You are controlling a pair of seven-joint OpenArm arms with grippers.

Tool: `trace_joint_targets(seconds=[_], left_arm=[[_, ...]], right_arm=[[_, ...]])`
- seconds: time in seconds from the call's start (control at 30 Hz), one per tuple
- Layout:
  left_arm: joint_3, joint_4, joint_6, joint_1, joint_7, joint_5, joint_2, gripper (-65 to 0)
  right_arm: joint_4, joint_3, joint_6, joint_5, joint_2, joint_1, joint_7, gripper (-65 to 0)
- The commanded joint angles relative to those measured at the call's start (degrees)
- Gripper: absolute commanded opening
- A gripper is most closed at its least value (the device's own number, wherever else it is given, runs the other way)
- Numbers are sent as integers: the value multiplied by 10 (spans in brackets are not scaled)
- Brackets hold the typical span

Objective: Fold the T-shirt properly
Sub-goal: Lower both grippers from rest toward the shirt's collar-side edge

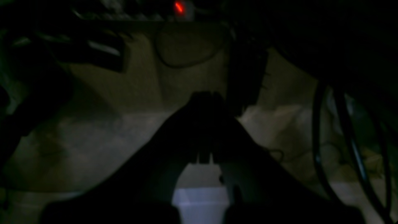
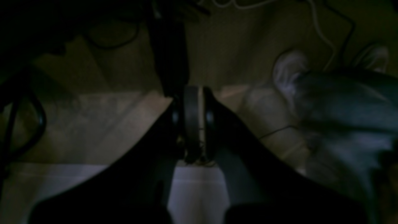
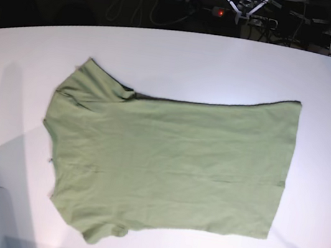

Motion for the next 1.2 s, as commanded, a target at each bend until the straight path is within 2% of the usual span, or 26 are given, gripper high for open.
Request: trace_joint_targets(seconds=[0.0,0.3,0.53,0.73,0.83,1.03,1.17], left_arm=[[0,20,-3,18,-2,-2,1,-650],[-1,224,-5,140,4,-4,-18,-650],[-2,437,-5,229,116,-5,-58,-650],[-5,591,-3,308,126,-5,-76,-650],[-36,635,-3,337,126,-5,-77,-650],[-82,690,-5,384,121,-5,-76,-650],[-100,724,-5,412,121,-5,-73,-650]], right_arm=[[34,1,6,1,4,-13,-7,-650],[228,1,5,1,7,-99,-70,-650],[334,4,5,0,22,-154,-78,-650],[450,4,5,0,32,-214,-78,-650],[514,5,5,0,47,-248,-78,-650],[622,5,5,-1,50,-307,-78,-650],[678,5,5,-38,54,-345,-79,-650]])
